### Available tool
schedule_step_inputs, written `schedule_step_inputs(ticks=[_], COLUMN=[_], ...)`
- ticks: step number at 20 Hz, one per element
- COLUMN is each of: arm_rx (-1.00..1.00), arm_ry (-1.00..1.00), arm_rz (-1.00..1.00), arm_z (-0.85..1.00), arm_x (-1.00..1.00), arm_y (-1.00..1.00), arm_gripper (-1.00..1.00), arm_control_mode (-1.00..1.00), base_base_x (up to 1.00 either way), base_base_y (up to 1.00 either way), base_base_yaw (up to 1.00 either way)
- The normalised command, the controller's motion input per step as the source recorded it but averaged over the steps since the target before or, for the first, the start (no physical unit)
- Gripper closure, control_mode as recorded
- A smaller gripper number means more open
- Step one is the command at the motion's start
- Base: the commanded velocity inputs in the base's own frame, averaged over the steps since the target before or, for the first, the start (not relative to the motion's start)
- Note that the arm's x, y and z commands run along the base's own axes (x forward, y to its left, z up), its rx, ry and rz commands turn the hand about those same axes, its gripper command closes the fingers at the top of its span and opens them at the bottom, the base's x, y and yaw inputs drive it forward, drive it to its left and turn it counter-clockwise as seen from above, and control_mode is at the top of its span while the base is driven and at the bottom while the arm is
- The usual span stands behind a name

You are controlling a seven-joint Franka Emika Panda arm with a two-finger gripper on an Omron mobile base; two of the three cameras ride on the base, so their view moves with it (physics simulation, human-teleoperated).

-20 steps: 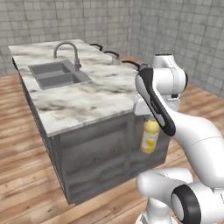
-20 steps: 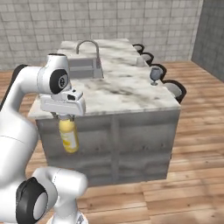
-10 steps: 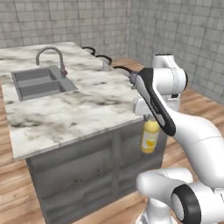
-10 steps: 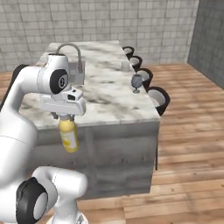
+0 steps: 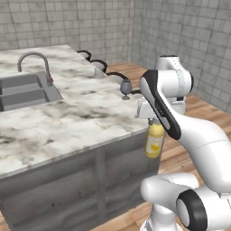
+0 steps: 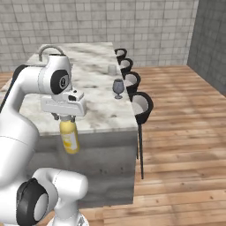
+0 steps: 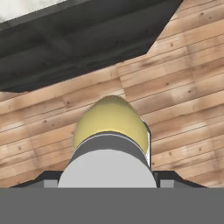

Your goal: There is a wine glass and glass cup on the dining counter. Place the wine bottle next to the wine glass and the juice bottle next to the glass cup.

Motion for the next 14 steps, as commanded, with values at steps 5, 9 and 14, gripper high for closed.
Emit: schedule_step_inputs(ticks=[5, 9, 14], arm_rx=[0.00, 0.00, 0.00], arm_ry=[0.00, 0.00, 0.00], arm_rz=[0.00, 0.00, 0.00], arm_z=[0.00, 0.00, 0.00], arm_x=[0.00, 0.00, 0.00], arm_y=[0.00, 0.00, 0.00], arm_gripper=[1.00, 1.00, 1.00], arm_control_mode=[1.00, 1.00, 1.00], base_base_x=[0.44, 0.42, 0.41], base_base_y=[-0.57, -0.57, -0.56], base_base_yaw=[0.07, 0.07, 0.09])
